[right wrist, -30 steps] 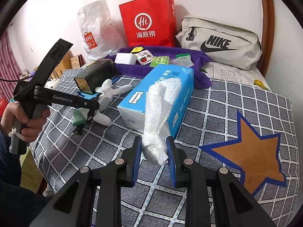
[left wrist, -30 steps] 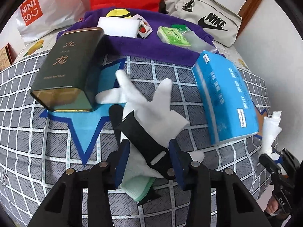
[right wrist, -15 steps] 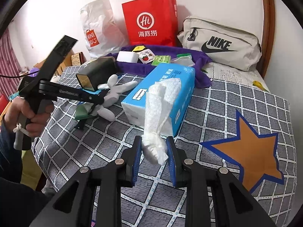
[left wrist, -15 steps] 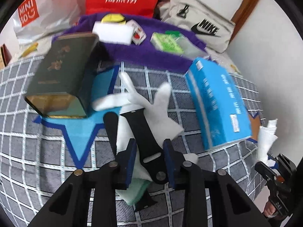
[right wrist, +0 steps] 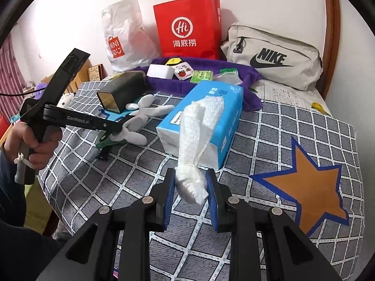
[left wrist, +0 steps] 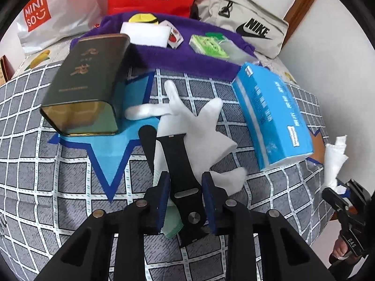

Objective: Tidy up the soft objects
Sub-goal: 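Hold the white cloth by the tissue pack with the right gripper while the left grasps the black strap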

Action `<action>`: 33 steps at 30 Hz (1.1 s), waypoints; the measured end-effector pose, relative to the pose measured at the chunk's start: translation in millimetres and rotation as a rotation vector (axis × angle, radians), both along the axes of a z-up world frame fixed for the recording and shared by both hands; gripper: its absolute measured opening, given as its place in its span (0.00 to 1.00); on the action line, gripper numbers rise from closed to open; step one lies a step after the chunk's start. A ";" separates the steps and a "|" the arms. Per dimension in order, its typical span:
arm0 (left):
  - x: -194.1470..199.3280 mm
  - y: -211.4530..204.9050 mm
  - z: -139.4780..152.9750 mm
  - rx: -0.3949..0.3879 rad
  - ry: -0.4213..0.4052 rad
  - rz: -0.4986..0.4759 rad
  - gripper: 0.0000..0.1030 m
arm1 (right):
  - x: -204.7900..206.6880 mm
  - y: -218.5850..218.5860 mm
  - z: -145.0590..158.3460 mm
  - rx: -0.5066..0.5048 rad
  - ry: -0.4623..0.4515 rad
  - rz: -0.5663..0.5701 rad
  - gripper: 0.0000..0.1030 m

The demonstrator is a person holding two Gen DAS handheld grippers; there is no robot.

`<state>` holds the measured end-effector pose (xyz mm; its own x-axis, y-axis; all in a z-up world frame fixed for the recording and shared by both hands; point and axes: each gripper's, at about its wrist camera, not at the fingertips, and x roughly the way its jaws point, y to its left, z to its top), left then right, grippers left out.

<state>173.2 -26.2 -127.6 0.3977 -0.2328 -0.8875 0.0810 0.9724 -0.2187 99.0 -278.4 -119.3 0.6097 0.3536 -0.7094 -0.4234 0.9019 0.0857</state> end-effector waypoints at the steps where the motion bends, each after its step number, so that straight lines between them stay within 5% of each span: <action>1: 1.3 -1.8 -2.9 0.016 0.006 0.002 0.27 | -0.2 -1.4 -0.1 0.001 0.001 -0.003 0.26; 8: 7.0 -9.5 -7.2 0.062 -0.021 -0.010 0.26 | -0.1 -4.0 2.2 0.005 -0.002 -0.015 0.26; 33: 18.0 17.6 56.0 -0.019 -0.135 0.011 0.24 | 46.4 5.1 47.4 0.023 -0.065 -0.042 0.26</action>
